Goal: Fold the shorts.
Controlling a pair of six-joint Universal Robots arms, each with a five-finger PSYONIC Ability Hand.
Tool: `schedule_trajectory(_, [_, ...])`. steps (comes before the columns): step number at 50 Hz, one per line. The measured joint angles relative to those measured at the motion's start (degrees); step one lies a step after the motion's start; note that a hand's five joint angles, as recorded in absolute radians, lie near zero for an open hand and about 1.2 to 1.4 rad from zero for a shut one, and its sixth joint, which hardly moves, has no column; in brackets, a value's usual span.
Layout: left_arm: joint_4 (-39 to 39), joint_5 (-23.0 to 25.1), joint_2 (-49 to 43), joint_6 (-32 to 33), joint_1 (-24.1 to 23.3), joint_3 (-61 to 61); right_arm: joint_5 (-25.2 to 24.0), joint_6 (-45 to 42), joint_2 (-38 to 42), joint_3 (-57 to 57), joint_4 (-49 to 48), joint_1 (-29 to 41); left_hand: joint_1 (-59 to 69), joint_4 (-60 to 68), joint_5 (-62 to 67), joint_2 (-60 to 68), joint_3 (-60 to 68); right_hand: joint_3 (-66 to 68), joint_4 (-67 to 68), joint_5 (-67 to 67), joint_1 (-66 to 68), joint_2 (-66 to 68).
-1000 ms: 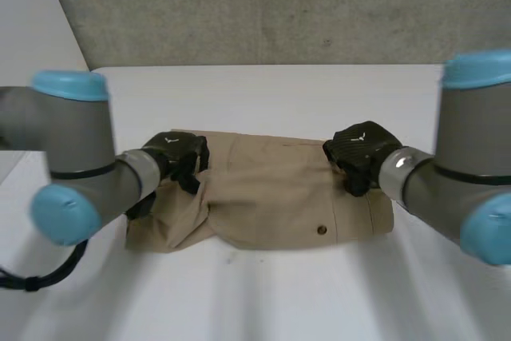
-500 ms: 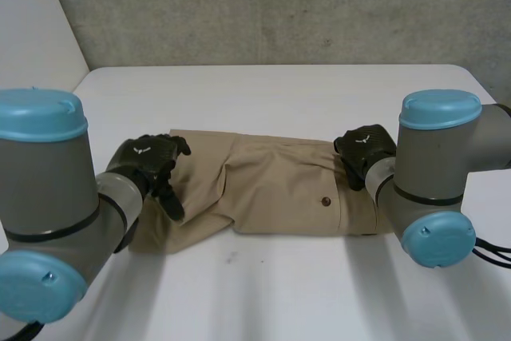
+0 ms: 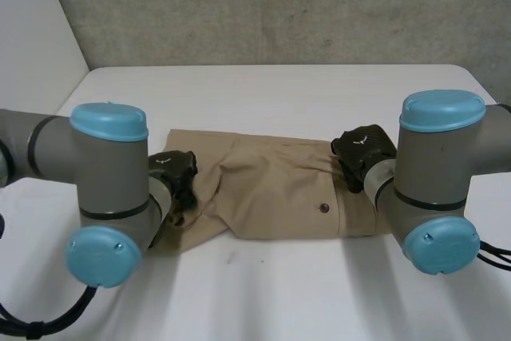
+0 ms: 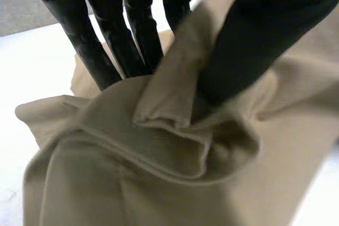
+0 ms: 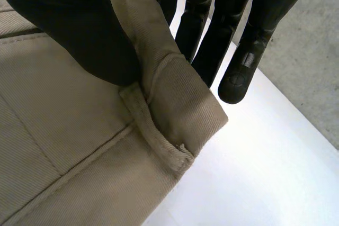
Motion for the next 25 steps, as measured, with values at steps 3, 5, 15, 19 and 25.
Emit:
schedule_trajectory(3, [-0.02, -0.74, -0.83, 0.42, 0.12, 1.37, -0.03, -1.67, -0.56, -0.33, 0.26, -0.19, 4.90, 8.81, 7.23, 8.22, 8.41, 0.00, 0.00, 0.00, 0.00, 0.00])
schedule_trajectory(5, [-0.08, -0.80, 0.84, 0.65, 0.02, 1.70, -0.01, -4.05, -1.87, -0.38, 0.66, -0.33, 4.90, 9.75, 7.23, 8.56, 8.68, -0.01, -0.01, 0.00, 0.00, 0.00])
schedule_trajectory(15, [-2.40, 4.16, 20.96, 9.41, -0.36, -2.04, -0.40, -15.68, -13.26, -0.30, 7.22, -0.83, 4.90, 9.78, 7.23, 8.70, 9.09, 0.00, 0.00, 0.00, 0.00, 0.00])
schedule_trajectory(19, [-4.35, 7.39, 28.52, 16.28, -0.22, -3.48, -1.58, -16.72, -18.98, -0.57, 9.51, -1.31, 4.90, 9.84, 7.23, 8.79, 9.12, 0.00, -0.01, 0.00, 0.00, 0.00])
schedule_trajectory(25, [-5.98, 9.54, 37.59, 21.49, 0.44, -1.84, -4.35, -16.12, -27.55, -1.88, 10.89, -2.58, 4.90, 10.13, 7.23, 8.98, 9.31, -0.01, 0.00, 0.00, 0.00, 0.00])
